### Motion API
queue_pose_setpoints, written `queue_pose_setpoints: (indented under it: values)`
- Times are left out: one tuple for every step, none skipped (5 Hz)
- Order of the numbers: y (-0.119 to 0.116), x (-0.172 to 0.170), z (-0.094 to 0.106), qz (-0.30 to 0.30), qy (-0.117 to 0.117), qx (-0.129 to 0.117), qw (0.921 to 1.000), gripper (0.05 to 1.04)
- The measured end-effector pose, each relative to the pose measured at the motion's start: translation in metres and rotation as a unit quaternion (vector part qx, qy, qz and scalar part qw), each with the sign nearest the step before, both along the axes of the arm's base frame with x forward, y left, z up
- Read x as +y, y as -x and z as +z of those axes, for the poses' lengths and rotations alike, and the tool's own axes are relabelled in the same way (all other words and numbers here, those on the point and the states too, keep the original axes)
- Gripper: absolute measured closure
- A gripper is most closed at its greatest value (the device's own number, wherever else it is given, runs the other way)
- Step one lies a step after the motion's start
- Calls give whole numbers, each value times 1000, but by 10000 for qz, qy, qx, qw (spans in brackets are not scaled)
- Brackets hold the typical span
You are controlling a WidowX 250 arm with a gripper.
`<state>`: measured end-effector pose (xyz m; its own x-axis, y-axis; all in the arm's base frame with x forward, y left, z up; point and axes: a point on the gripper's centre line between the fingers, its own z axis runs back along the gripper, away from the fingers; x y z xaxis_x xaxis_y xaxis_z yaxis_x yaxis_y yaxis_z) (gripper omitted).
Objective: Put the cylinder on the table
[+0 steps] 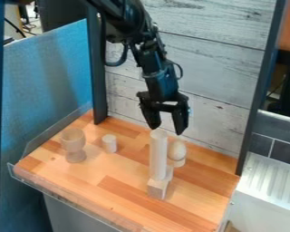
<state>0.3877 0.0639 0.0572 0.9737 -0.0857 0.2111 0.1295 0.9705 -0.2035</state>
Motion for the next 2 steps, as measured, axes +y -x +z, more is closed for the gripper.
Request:
queue_pose_setpoints:
  values:
    - [11,-6,-6,-70,-75,83,9999,83]
    - [21,-9,-7,-186,-143,181,9996,83]
